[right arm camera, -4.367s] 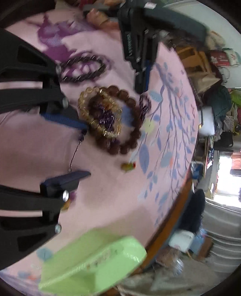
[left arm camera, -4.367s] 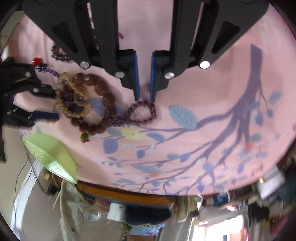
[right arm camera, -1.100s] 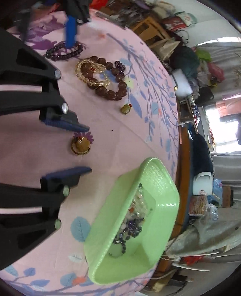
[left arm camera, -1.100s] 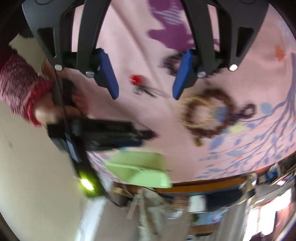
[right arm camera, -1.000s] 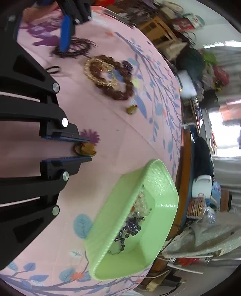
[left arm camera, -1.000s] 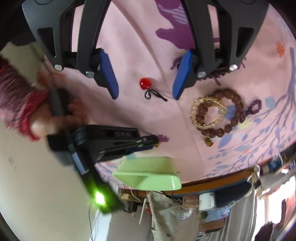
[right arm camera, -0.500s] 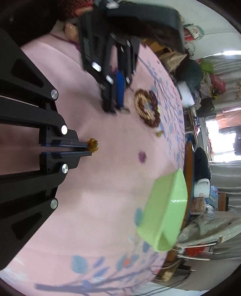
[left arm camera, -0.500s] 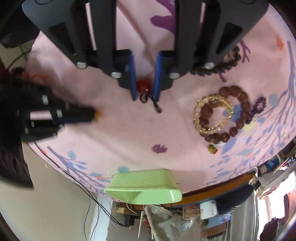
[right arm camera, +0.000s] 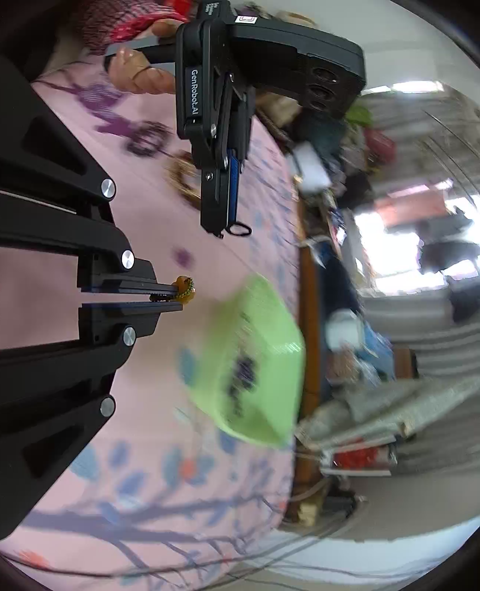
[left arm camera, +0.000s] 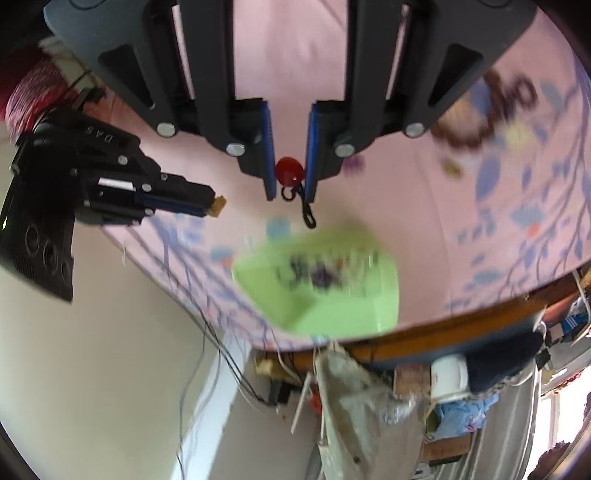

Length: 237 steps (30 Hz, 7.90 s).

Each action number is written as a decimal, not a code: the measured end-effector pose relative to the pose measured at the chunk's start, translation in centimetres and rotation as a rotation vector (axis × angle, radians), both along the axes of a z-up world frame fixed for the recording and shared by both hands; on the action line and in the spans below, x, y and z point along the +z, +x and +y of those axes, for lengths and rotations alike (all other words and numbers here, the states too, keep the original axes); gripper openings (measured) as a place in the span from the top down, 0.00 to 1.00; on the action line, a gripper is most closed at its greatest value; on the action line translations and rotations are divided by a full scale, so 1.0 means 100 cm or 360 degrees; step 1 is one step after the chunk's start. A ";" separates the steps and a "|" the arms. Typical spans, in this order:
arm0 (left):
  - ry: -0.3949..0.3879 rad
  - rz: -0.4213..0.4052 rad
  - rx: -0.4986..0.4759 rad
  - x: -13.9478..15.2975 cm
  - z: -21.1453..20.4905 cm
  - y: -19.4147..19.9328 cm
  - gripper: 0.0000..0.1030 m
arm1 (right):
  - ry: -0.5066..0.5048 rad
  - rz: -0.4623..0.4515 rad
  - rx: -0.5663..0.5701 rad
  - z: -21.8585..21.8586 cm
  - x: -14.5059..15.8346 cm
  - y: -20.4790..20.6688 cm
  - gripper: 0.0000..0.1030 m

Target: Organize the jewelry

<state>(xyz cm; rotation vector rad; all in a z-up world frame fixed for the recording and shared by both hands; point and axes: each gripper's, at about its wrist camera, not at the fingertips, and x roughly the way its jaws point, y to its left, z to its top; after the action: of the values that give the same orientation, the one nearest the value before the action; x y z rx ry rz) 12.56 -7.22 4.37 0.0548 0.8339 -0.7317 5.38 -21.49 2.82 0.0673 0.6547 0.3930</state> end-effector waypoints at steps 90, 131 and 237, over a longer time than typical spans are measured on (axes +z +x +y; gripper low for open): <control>-0.0329 0.0429 0.0196 -0.035 0.121 -0.013 0.99 | 0.0309 0.0442 0.0235 0.057 -0.068 0.011 1.00; 0.0097 0.0121 -0.0089 -0.036 0.022 -0.018 0.89 | 0.0002 0.0158 0.0263 0.028 -0.036 -0.004 1.00; -0.0184 0.0151 0.0391 -0.042 0.175 -0.025 1.00 | 0.0551 0.0385 0.0343 0.045 -0.054 -0.005 1.00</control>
<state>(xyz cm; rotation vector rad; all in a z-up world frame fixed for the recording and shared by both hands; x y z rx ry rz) 10.08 10.29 0.18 -0.1844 0.8693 -0.5522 4.92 -16.94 -2.56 0.3808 0.8302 0.7115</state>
